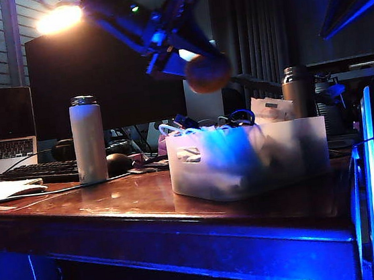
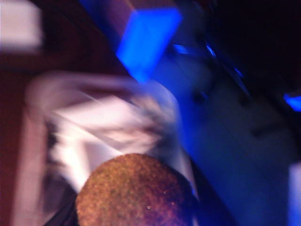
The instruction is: Pick up the kiwi and place it into the translucent box.
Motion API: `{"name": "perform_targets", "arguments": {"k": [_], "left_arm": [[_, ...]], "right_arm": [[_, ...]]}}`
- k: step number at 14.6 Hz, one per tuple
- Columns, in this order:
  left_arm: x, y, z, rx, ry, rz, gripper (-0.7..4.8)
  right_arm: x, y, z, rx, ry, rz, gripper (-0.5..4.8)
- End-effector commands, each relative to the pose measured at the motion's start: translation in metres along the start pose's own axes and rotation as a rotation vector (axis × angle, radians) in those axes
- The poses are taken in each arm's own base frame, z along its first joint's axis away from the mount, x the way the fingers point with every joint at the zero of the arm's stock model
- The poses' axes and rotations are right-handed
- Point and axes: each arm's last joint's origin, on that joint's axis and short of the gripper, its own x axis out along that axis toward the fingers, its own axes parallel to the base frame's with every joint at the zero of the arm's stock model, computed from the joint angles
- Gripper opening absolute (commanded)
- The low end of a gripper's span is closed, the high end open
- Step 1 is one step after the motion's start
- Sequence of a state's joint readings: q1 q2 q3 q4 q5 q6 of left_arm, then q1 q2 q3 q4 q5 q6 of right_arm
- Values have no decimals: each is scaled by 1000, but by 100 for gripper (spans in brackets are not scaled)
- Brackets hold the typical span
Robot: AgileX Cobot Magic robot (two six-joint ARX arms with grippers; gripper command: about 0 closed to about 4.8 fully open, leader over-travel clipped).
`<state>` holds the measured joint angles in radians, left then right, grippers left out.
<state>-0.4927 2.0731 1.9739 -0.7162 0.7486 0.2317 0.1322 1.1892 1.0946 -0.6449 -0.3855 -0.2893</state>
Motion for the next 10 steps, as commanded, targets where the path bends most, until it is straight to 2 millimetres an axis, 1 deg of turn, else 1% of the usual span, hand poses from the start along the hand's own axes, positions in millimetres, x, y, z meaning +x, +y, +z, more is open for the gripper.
{"name": "perform_targets", "arguments": {"k": [1, 3, 5, 6, 7, 8, 9, 10], "left_arm": [[6, -11, -2, 14, 46, -23, 222], [8, -9, -3, 14, 64, 28, 223], [11, -5, -5, 15, 79, 73, 280], [11, -5, -5, 28, 82, 82, 292], [11, -5, -5, 31, 80, 86, 293], [11, -5, -4, 33, 78, 89, 311], [11, -5, -4, 36, 75, 90, 356], [11, -4, -3, 40, 69, 91, 414]], "right_arm": [[5, 5, 7, -35, -32, 29, -5], [14, 13, 8, -57, -19, 65, -5], [18, 16, 9, -66, -17, 74, -5], [18, 16, 10, -67, -19, 74, -5], [18, 15, 10, -67, -21, 72, -5], [17, 15, 10, -68, -25, 70, -5], [17, 15, 11, -70, -30, 70, -5], [18, 15, 11, -71, -32, 69, -5]]}}
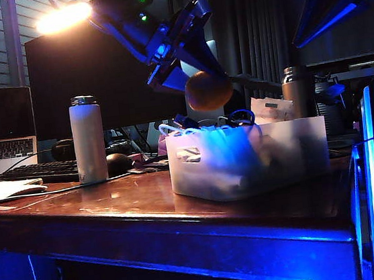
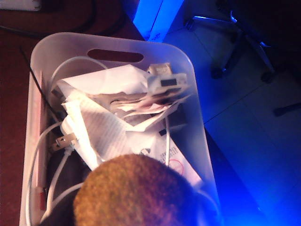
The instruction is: Pick up the kiwi and place it into the translucent box.
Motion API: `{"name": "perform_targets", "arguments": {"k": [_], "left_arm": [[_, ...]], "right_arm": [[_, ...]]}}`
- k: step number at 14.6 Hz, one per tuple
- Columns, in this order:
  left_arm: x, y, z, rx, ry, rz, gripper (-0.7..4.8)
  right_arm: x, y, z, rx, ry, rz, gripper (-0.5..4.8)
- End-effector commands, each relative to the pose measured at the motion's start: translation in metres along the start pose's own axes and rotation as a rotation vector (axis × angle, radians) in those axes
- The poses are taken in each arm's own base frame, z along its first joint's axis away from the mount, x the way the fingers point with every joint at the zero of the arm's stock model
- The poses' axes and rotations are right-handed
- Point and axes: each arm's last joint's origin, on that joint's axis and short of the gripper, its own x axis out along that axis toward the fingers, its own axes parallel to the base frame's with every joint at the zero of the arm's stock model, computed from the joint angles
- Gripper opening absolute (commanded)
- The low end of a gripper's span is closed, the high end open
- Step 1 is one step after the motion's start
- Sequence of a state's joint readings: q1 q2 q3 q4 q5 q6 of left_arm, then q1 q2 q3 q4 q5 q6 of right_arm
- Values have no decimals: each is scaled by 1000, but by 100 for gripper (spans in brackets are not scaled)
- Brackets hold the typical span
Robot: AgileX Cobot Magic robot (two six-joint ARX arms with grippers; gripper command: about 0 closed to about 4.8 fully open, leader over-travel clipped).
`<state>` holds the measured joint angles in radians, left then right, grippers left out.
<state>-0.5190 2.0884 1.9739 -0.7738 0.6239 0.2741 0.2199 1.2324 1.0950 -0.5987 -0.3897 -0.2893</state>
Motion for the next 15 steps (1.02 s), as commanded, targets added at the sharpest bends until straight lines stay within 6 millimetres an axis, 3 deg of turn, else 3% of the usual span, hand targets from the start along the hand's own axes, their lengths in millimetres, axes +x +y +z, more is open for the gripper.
{"name": "perform_targets", "arguments": {"k": [1, 4, 5, 6, 8, 10, 13, 15], "left_arm": [[-2, -1, 5, 33, -33, 9, 463], [-3, 0, 9, 61, -70, 17, 453], [-4, 0, 12, 75, -91, 22, 325], [-7, -2, 14, 84, -104, 19, 12], [-22, -12, 21, 102, -132, 28, -6], [-53, -33, 34, 151, -192, 72, -6], [-129, -80, 53, 202, -338, 236, -6], [-190, -122, 54, 229, -458, 337, -6]], "right_arm": [[-2, 0, 5, -17, -34, -5, -5], [-2, 0, 5, -19, -37, -6, -5], [-2, -1, 6, -22, -44, -11, -5], [-2, -1, 6, -22, -44, -20, -5], [-6, 0, 8, -11, -58, -24, -5], [-25, 7, 14, -40, -149, -33, -5], [-92, 31, 26, -161, -439, -151, -5], [-137, 52, 18, -210, -573, -212, -5]]}}
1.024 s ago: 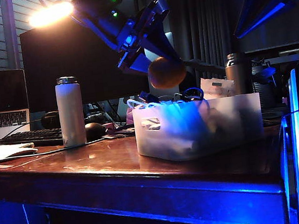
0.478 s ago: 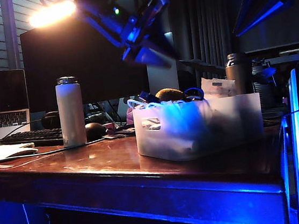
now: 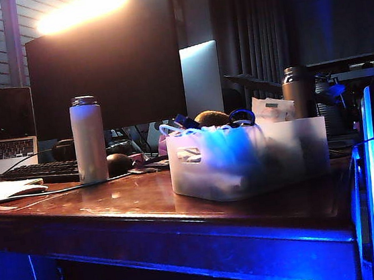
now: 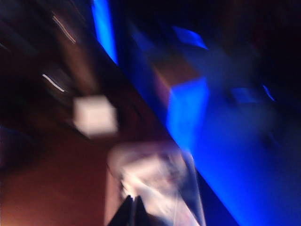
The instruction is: Pick up the kiwi and place it into the translucent box.
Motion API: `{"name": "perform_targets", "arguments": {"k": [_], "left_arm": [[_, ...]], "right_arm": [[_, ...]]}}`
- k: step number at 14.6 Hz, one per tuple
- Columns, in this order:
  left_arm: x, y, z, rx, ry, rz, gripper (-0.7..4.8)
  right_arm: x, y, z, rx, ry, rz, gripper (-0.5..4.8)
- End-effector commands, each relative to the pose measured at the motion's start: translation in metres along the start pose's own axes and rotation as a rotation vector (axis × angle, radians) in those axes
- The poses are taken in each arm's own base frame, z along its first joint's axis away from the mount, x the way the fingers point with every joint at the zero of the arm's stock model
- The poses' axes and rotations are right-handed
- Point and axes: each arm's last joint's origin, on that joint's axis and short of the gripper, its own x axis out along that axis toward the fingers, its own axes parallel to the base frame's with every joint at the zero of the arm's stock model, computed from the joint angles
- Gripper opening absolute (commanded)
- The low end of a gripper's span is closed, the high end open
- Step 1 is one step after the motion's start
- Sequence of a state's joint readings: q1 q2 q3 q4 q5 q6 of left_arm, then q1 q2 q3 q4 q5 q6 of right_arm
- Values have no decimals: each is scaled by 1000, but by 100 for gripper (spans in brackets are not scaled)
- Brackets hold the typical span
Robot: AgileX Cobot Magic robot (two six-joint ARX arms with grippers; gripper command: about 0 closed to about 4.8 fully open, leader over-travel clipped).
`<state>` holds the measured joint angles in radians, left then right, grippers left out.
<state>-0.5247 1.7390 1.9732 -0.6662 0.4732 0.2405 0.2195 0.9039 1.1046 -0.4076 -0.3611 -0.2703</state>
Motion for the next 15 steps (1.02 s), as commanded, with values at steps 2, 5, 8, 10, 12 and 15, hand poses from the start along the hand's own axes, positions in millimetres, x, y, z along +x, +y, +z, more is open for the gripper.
{"name": "perform_targets", "arguments": {"k": [2, 5, 8, 10, 12, 15], "left_arm": [[-128, -50, 48, 56, -239, 228, -6], [-239, -105, 39, 54, -301, 438, -6], [-325, -156, -10, -8, -204, 607, -6], [-368, -185, -50, -55, -150, 687, -6], [-389, -206, -91, -89, -144, 696, -6], [-379, -216, -152, -162, -144, 685, -6]], "right_arm": [[-70, 21, 20, -75, -207, -84, -5], [-112, 39, 13, -101, -316, -114, -5], [-123, 53, -20, 8, -335, -100, -5], [-117, 59, -54, 27, -316, -133, -5], [-112, 63, -85, 103, -332, -193, -5], [-106, 66, -112, 148, -315, -253, -5]]}}
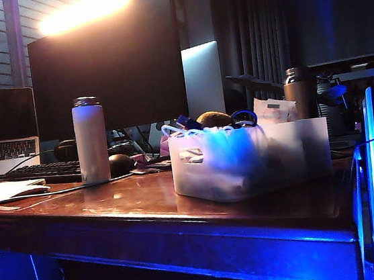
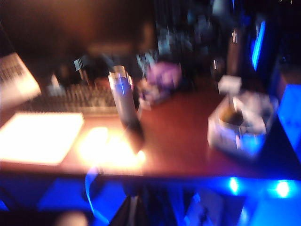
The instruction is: Pick up the kiwi and place it into the translucent box.
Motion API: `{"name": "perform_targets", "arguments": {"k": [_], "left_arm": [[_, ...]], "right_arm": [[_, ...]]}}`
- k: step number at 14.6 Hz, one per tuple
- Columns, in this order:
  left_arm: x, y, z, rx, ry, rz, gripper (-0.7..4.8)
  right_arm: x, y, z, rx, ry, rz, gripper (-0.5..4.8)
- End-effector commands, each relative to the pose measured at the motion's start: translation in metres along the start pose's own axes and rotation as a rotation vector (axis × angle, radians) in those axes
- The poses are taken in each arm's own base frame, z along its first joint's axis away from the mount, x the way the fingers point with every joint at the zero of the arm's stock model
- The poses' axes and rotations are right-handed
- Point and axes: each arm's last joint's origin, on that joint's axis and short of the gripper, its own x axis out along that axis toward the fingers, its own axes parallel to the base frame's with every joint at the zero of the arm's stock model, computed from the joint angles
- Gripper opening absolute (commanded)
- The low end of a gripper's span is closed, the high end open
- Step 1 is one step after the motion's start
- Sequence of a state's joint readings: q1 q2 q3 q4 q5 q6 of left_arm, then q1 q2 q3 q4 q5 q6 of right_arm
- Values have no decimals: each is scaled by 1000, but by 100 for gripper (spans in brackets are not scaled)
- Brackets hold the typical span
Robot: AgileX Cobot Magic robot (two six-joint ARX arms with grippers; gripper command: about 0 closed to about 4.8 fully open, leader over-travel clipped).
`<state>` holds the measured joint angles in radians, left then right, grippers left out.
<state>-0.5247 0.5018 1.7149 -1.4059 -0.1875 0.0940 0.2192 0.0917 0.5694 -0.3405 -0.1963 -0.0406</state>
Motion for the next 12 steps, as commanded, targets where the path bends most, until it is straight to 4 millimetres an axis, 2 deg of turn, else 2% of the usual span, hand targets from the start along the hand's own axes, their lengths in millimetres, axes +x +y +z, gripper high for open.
{"name": "perform_targets", "arguments": {"k": [1, 3, 5, 8, 10, 12], "left_arm": [[14, -8, -48, -69, -12, -7, -6], [45, -19, -85, -86, -79, -75, -6], [92, -32, -117, -95, -135, -116, -6], [160, -50, -150, -101, -211, -180, -6], [189, -58, -173, -107, -263, -171, -6], [209, -64, -203, -111, -188, -174, -6]], "right_arm": [[1, -1, -12, 15, -1, -40, -5], [5, -1, -21, 19, 24, -41, -5], [9, -2, -31, 27, 43, -53, -5], [15, -5, -46, 71, 83, -118, -5], [18, -5, -57, 80, 101, -139, -5], [23, -6, -75, 93, 149, -158, -5]]}}
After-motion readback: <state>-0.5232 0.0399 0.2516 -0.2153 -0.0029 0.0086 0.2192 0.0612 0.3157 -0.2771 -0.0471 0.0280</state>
